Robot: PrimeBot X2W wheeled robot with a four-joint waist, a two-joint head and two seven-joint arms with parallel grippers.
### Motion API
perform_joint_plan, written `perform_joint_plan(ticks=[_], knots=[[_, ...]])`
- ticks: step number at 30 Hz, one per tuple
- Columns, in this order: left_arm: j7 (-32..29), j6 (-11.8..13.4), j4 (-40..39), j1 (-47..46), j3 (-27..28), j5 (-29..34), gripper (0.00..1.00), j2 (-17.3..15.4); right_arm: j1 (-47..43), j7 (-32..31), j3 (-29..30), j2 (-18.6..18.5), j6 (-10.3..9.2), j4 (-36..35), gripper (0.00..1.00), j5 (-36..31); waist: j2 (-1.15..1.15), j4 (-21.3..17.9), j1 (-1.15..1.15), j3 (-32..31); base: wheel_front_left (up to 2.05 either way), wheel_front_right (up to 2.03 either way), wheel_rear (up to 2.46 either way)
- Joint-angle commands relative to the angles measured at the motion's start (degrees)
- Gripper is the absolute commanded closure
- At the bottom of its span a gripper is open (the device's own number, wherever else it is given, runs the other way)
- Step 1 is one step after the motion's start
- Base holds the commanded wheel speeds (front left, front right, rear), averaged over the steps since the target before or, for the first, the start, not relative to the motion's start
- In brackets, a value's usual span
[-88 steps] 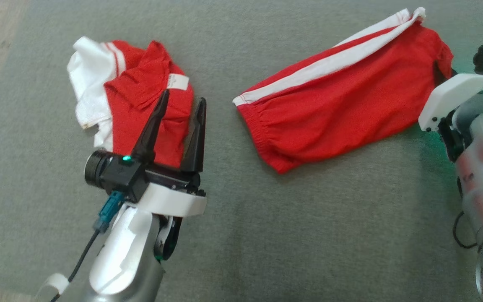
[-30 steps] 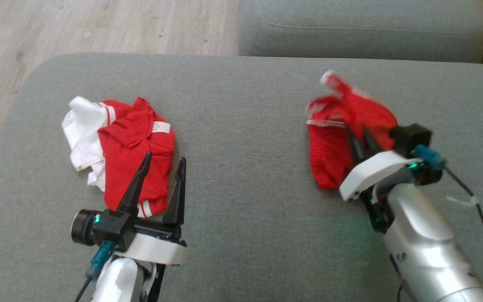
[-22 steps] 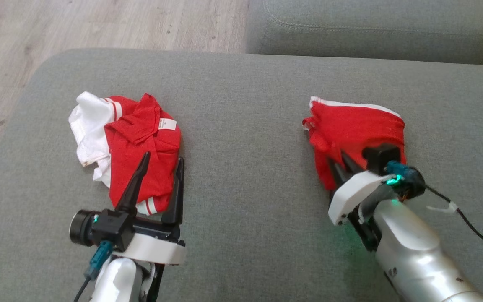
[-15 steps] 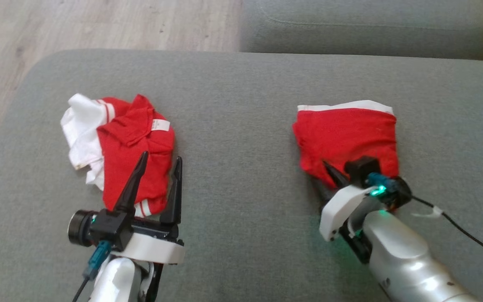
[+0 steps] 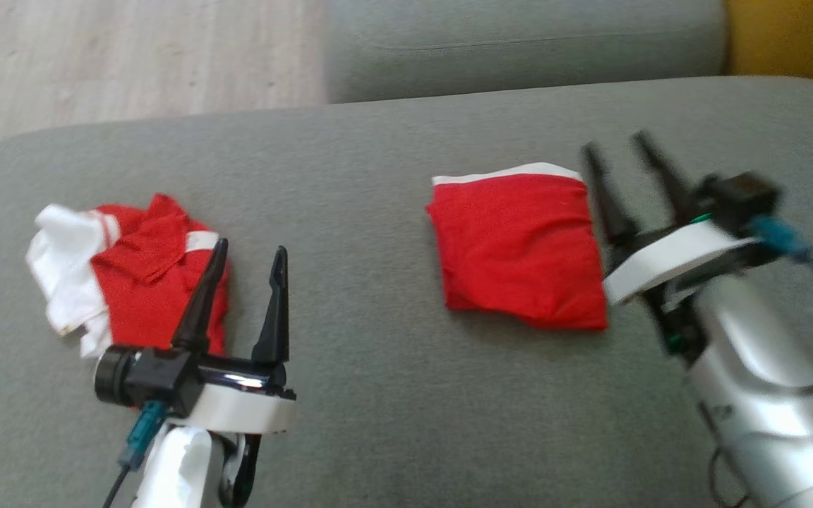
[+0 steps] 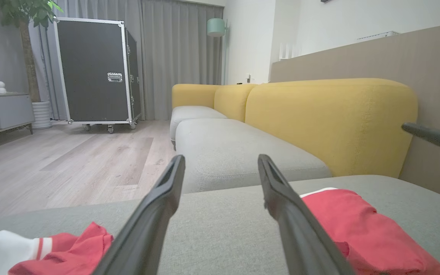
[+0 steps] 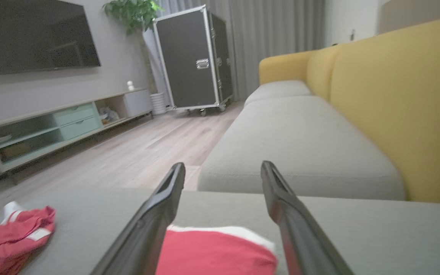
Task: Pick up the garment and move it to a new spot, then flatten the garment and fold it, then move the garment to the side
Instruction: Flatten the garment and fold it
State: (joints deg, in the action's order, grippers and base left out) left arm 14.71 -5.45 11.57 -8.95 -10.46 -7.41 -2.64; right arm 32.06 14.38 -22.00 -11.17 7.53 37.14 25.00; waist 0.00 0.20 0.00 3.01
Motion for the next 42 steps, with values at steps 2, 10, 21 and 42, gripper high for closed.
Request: perform_joint_plan(ticks=[2, 10, 21, 42], knots=[[0.3, 0.4, -2.8, -2.1, 2.7, 0.0, 0.00, -0.4, -1.1, 0.6, 3.9, -0.7, -0.04, -4.3, 0.00, -3.5, 0.00, -2.2, 0.00, -0.2, 0.00, 0.00, 0.00], [0.3, 0.3, -3.7, -1.9, 3.1, -0.1, 0.00, -0.3, -11.1, 0.6, 19.0, 3.6, -0.04, -14.3, 0.00, -15.3, 0.00, -4.5, 0.00, 0.5, 0.00, 0.00, 0.00], [0.3, -0.1, -4.2, -1.2, 2.7, -0.2, 0.00, -0.3, -17.6, 0.6, 24.0, 8.2, -0.04, -21.1, 0.00, -20.5, 0.00, -4.7, 0.00, 2.0, 0.00, 0.00, 0.00], [0.3, -0.1, -2.4, -6.4, -3.0, -2.0, 0.00, -0.2, -0.6, -3.5, 21.5, 8.3, -0.04, -0.1, 1.00, -25.8, 0.00, 7.2, 0.00, 10.7, 0.00, 0.00, 0.00]])
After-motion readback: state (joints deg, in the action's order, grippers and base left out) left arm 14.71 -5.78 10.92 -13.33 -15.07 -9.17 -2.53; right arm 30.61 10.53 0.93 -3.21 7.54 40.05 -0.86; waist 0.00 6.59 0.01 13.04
